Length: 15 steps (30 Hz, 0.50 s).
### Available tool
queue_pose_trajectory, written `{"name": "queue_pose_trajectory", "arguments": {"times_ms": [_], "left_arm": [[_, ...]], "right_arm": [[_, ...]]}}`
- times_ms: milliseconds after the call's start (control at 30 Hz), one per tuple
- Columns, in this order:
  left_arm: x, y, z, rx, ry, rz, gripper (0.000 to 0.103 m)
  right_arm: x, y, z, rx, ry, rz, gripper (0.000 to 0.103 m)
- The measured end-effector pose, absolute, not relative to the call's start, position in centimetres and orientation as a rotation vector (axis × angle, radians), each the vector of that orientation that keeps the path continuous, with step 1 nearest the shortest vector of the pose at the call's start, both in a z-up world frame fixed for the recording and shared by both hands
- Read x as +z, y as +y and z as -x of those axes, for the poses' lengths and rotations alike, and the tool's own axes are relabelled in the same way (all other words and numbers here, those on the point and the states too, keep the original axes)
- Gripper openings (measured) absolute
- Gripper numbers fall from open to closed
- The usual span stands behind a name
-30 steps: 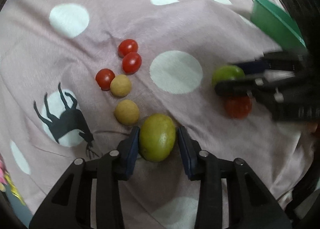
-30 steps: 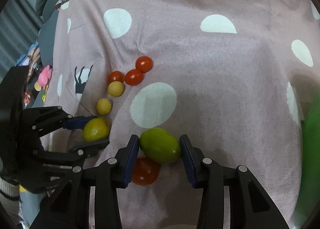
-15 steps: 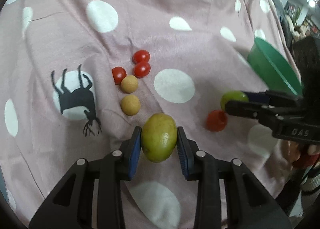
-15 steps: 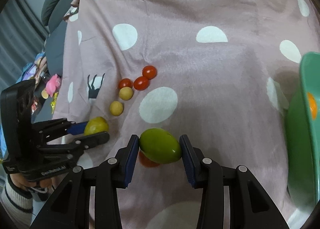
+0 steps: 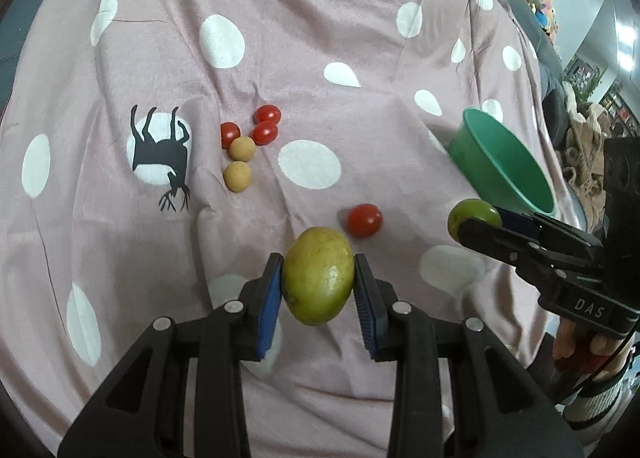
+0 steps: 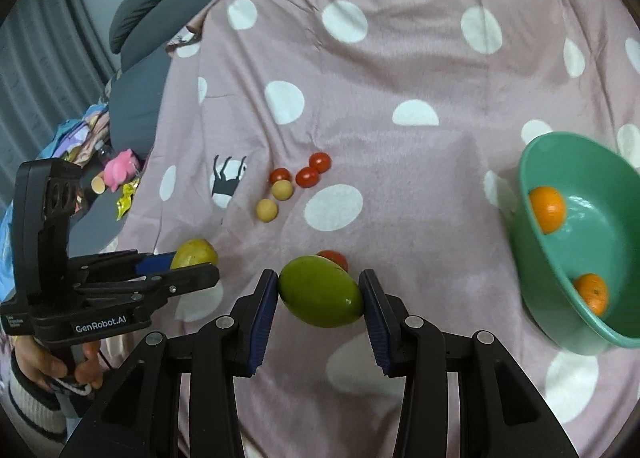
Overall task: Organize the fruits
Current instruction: 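Carry the mango and green fruit to the green bowl and release both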
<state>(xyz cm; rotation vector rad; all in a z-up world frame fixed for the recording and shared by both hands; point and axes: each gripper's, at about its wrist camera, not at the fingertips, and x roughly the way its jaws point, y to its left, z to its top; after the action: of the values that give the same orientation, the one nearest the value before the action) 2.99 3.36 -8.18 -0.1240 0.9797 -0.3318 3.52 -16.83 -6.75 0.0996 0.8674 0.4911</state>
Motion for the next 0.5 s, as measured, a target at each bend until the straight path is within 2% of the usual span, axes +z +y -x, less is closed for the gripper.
{"name": "queue_pose_trajectory", "arguments": {"times_ms": [500], "left_arm": [[-5.9,1.4,-1.0,-0.338,0.942,0.085,0.034]], "right_arm": [[-4.2,-18.0,-0.2,0.464,0.774,-0.082,0.044]]}}
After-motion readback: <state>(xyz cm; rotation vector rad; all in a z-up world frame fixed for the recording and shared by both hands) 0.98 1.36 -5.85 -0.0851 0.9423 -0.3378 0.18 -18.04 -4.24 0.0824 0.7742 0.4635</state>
